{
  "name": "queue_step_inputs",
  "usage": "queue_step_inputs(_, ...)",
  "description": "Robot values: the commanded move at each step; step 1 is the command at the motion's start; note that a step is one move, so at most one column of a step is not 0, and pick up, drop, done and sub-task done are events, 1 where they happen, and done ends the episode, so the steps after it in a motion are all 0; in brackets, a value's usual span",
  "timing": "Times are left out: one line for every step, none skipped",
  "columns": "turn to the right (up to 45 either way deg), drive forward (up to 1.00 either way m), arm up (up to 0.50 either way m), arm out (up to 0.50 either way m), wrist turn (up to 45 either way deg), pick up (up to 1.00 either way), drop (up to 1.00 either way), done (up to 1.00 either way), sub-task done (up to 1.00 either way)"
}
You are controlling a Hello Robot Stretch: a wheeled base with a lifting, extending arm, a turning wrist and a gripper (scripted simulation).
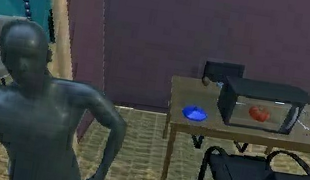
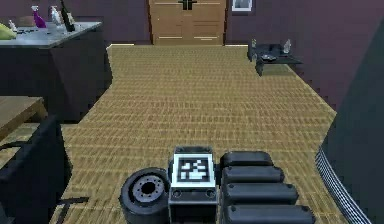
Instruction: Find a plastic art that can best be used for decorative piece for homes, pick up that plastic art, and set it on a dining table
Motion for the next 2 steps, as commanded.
queue_step_inputs(0.0, 0.40, 0.00, 0.00, 0.0, 0.00, 0.00, 0.00, 0.00)
queue_step_inputs(45.0, 0.00, 0.00, 0.00, 0.0, 0.00, 0.00, 0.00, 0.00)
